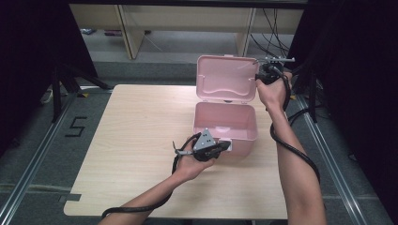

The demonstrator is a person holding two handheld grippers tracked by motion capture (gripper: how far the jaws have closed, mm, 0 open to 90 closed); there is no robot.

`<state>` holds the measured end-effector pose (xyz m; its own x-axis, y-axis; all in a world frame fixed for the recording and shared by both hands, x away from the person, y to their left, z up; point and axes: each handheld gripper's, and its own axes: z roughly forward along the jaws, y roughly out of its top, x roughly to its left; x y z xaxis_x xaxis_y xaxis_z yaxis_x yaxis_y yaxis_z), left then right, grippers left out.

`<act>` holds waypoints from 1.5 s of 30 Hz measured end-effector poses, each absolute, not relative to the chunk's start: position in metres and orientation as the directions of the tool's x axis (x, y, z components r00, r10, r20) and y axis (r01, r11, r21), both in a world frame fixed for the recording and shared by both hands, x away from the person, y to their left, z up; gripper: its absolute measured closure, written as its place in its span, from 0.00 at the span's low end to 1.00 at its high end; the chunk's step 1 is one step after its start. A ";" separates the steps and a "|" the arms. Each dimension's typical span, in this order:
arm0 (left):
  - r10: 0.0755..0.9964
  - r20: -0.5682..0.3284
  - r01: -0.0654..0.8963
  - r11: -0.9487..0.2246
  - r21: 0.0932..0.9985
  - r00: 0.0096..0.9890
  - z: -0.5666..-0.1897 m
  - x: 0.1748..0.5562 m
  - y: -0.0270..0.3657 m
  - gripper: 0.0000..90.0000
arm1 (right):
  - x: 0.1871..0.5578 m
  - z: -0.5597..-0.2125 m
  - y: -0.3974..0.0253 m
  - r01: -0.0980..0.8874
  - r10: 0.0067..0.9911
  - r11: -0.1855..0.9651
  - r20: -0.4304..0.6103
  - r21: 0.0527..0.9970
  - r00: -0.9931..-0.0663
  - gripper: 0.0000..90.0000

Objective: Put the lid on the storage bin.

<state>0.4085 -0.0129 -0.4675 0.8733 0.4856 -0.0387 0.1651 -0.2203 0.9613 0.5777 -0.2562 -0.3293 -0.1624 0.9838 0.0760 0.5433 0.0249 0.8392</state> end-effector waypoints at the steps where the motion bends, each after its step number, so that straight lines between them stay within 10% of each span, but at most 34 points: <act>1: 0.484 -0.040 0.165 -0.218 0.962 0.874 -0.468 0.409 -0.013 1.00 | 0.577 -0.329 -0.256 0.543 0.985 0.022 0.076 0.840 -0.158 1.00; 45: 0.482 -0.037 0.161 -0.219 0.962 0.876 -0.467 0.409 -0.014 1.00 | 0.547 -0.331 -0.255 0.460 0.984 0.048 0.038 0.887 -0.176 1.00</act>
